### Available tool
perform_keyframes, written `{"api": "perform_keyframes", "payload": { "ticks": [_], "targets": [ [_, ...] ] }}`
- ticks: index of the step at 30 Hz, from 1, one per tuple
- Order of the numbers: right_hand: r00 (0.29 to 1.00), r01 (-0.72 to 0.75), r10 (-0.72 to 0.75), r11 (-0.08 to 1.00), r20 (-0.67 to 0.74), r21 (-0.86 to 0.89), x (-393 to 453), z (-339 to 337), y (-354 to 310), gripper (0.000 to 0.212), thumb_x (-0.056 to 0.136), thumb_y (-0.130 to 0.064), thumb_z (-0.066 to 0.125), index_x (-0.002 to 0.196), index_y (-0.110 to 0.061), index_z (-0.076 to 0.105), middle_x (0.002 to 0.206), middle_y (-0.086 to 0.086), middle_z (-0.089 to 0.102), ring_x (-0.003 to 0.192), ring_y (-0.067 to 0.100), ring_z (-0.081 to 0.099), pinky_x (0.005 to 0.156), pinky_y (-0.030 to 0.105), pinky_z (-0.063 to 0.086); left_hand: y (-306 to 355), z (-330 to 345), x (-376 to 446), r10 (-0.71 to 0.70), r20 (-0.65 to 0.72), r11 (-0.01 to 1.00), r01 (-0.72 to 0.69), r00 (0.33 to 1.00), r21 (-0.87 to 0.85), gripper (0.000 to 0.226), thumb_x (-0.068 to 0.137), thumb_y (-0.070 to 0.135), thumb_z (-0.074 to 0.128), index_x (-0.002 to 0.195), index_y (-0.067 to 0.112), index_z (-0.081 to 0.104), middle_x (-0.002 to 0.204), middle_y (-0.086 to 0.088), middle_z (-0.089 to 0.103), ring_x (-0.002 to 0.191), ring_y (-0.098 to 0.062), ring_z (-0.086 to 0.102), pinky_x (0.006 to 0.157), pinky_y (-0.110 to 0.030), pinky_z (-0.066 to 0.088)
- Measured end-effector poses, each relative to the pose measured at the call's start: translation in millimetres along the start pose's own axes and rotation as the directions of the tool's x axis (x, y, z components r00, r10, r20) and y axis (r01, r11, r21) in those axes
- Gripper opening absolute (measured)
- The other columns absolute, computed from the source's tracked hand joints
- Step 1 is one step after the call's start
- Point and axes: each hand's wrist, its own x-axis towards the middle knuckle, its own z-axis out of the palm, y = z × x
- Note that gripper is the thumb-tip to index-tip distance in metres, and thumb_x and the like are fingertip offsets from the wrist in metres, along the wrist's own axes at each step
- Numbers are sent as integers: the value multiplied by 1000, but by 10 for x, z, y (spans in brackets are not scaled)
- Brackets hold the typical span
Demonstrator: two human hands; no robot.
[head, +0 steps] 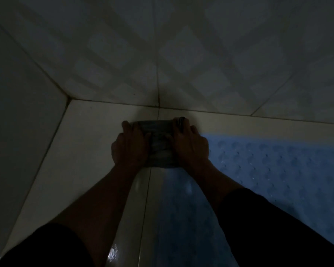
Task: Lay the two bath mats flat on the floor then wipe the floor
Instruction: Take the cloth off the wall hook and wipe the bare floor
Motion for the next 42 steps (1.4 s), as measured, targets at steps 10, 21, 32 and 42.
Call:
{"api": "perform_keyframes", "payload": {
  "ticks": [10,21,32,42],
  "targets": [
    [995,12,-17,999,-97,-48,302,-131,406,50,101,-37,42,147,-16,38,151,11,33,117,37,49,70,43,49,442,21,325,47,-54,996,-43,997,75,50,99,46,45,133,9,43,132,-17,41,98,-39,60,70,-39,42],
    [991,-23,14,998,-131,-67,202,-164,1128,44,77,-27,79,118,-15,69,121,14,65,85,37,66,45,35,48,1140,183,344,7,-4,997,-6,1000,74,46,97,51,45,121,11,49,134,-20,40,101,-44,60,77,-45,47],
    [992,-124,122,991,-37,-42,-15,-373,1764,54,68,-35,81,117,-15,70,109,8,68,69,26,64,41,28,43,1906,275,93,-49,114,989,33,992,142,49,94,58,47,119,16,51,125,-13,44,97,-40,60,75,-42,47],
    [988,-146,148,988,36,-57,-133,-489,2077,50,91,-32,60,137,-15,52,137,13,50,98,34,59,59,37,49,2378,345,-22,-3,162,994,-14,987,109,49,98,53,45,129,15,52,142,-20,35,107,-43,59,86,-43,48]
  ]
}}
